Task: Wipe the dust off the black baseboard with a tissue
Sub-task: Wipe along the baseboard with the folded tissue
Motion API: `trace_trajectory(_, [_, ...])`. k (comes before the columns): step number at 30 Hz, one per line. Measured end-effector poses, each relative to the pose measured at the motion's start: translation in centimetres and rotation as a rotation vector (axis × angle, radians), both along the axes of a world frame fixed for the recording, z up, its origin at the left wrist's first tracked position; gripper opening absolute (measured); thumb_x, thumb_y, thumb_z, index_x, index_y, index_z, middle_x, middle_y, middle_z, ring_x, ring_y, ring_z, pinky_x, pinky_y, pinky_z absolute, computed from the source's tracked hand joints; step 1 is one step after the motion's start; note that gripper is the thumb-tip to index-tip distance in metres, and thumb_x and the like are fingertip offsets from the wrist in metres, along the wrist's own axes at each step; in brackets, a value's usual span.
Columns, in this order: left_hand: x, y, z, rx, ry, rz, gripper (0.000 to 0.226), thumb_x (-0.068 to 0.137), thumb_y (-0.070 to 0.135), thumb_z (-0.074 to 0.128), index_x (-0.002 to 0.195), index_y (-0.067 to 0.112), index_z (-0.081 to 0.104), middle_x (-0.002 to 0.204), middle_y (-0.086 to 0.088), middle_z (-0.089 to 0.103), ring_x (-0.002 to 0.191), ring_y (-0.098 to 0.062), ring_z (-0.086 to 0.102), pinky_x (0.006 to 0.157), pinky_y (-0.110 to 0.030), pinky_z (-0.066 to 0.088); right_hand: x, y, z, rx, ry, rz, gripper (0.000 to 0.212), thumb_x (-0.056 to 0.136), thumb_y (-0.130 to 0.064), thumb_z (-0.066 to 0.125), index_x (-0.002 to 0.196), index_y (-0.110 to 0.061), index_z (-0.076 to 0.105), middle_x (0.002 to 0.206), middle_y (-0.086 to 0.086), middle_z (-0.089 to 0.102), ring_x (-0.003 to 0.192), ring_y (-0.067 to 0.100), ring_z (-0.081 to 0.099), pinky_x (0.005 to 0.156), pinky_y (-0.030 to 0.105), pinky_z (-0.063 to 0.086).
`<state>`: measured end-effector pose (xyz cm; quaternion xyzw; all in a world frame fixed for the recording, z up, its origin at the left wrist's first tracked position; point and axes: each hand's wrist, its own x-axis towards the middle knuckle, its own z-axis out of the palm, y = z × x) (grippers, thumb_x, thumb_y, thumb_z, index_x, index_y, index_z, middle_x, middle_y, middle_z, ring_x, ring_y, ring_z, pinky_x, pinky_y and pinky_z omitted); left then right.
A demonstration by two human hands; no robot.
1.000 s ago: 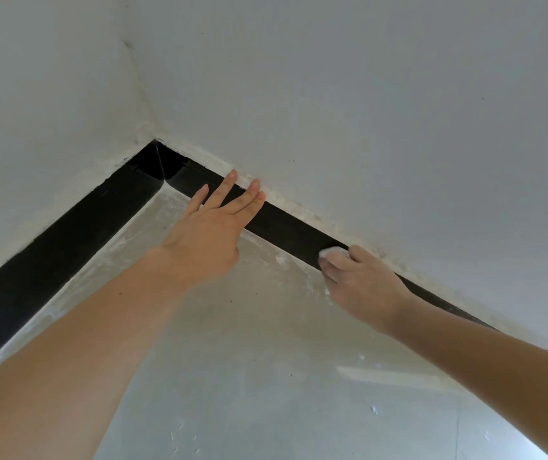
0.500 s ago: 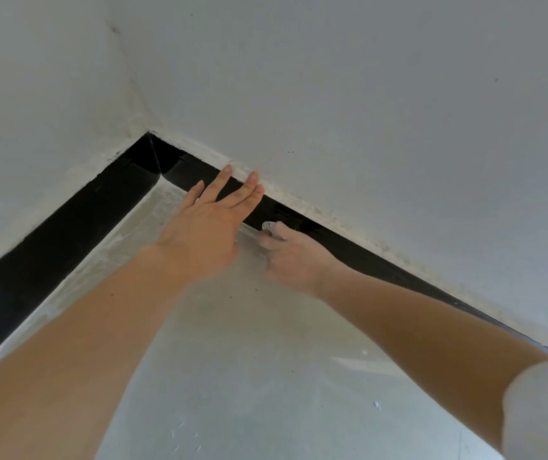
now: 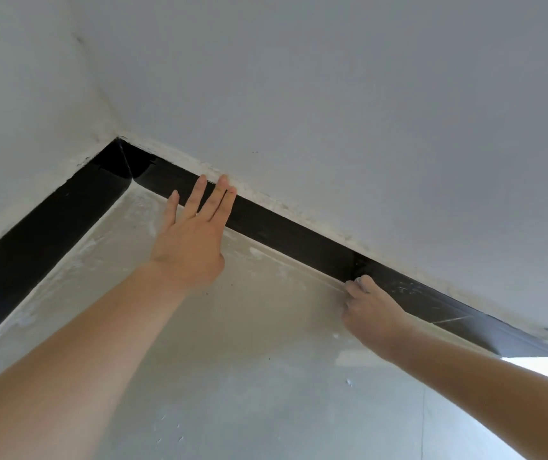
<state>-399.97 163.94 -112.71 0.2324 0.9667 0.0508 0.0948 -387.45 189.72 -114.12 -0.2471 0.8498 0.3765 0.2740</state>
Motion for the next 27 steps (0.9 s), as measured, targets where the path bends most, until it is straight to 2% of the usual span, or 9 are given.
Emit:
trace_trajectory(5, [2.5, 1.4, -1.2, 0.045, 0.08, -0.098, 0.093, 0.086, 0.009, 0.044, 0.145, 0.018, -0.027, 0.154, 0.0, -0.033, 0.143, -0.018, -0.026, 0.118, -0.043, -0.011, 0.6, -1.5, 0.9, -0.194, 0.26, 0.161, 0.012, 0.073, -0.012, 0.065, 0.082, -0.012, 0.073, 0.082, 0.001, 0.066, 0.09, 0.024, 0.056, 0.075, 0.037, 0.024])
trace_trajectory(8, [3.7, 1.9, -2.6, 0.051, 0.229, -0.286, 0.096, 0.067, 0.002, 0.048, 0.154, 0.012, 0.008, 0.161, -0.007, 0.008, 0.147, -0.021, 0.005, 0.117, -0.044, 0.006, -2.5, -2.5, 0.8, -0.292, 0.446, 0.309, 0.034, 0.082, -0.006, 0.042, 0.086, -0.015, 0.075, 0.087, -0.002, 0.069, 0.094, 0.022, 0.061, 0.078, 0.035, 0.025])
trace_trajectory(10, [3.8, 2.3, -2.7, 0.019, 0.274, -0.355, 0.091, 0.066, 0.004, 0.047, 0.15, 0.01, 0.016, 0.159, -0.008, 0.017, 0.146, -0.024, 0.015, 0.115, -0.046, 0.016, -4.0, -1.7, 0.7, -0.269, 0.464, 0.329, 0.034, 0.083, -0.007, 0.043, 0.082, -0.017, 0.075, 0.085, -0.004, 0.07, 0.096, 0.02, 0.062, 0.076, 0.034, 0.025])
trace_trajectory(14, [3.5, 3.9, -1.9, -0.016, 0.286, -0.353, 0.094, 0.069, 0.005, 0.053, 0.152, 0.01, 0.009, 0.161, -0.006, 0.01, 0.147, -0.022, 0.011, 0.118, -0.044, 0.01, -2.6, 2.4, 0.6, -0.283, 0.448, 0.355, 0.016, 0.085, -0.018, 0.06, 0.086, -0.015, 0.077, 0.095, -0.002, 0.072, 0.101, 0.02, 0.063, 0.08, 0.03, 0.028])
trace_trajectory(17, [3.8, 4.9, -1.4, -0.065, 0.221, -0.324, 0.091, 0.085, 0.011, 0.042, 0.149, 0.015, -0.022, 0.157, 0.0, -0.025, 0.145, -0.018, -0.019, 0.118, -0.041, -0.01, -0.2, 4.8, 0.7, -0.341, 0.501, 0.302, 0.032, 0.085, -0.013, 0.046, 0.086, -0.011, 0.078, 0.094, 0.002, 0.073, 0.098, 0.022, 0.065, 0.082, 0.03, 0.031])
trace_trajectory(19, [4.1, 5.4, -0.9, -0.126, 0.155, -0.292, 0.084, 0.091, 0.013, 0.033, 0.144, 0.015, -0.033, 0.15, 0.002, -0.04, 0.14, -0.016, -0.032, 0.115, -0.041, -0.016, 1.5, 5.6, 0.3, -0.354, 0.498, 0.179, 0.017, 0.07, -0.015, 0.067, 0.083, -0.012, 0.078, 0.09, 0.001, 0.072, 0.091, 0.023, 0.062, 0.079, 0.029, 0.036])
trace_trajectory(21, [4.4, 5.7, -0.5, -0.114, 0.139, -0.267, 0.083, 0.092, 0.014, 0.031, 0.144, 0.015, -0.034, 0.149, 0.002, -0.042, 0.138, -0.015, -0.034, 0.115, -0.04, -0.016, 3.4, 6.0, -0.1, -0.483, 0.51, -0.055, 0.027, 0.052, -0.011, 0.08, 0.078, -0.016, 0.075, 0.084, -0.005, 0.07, 0.085, 0.02, 0.054, 0.071, 0.027, 0.045])
trace_trajectory(24, [4.7, 6.0, -0.1, -0.062, 0.094, -0.234, 0.085, 0.091, 0.013, 0.034, 0.144, 0.016, -0.032, 0.149, 0.003, -0.04, 0.138, -0.014, -0.035, 0.114, -0.039, -0.018, 6.9, 6.3, 0.1, -0.937, 0.586, -0.369, 0.032, 0.058, 0.008, 0.073, 0.08, -0.017, 0.072, 0.091, -0.009, 0.069, 0.088, 0.019, 0.053, 0.069, 0.027, 0.052])
trace_trajectory(27, [5.4, 7.2, 0.3, -0.037, 0.05, -0.231, 0.087, 0.09, 0.011, 0.036, 0.143, 0.017, -0.032, 0.149, 0.005, -0.04, 0.139, -0.012, -0.034, 0.115, -0.039, -0.017, 10.3, 5.6, 0.2, -1.224, 0.754, -0.78, 0.039, 0.068, 0.015, 0.061, 0.091, -0.014, 0.071, 0.098, -0.009, 0.065, 0.091, 0.014, 0.051, 0.078, 0.012, 0.041])
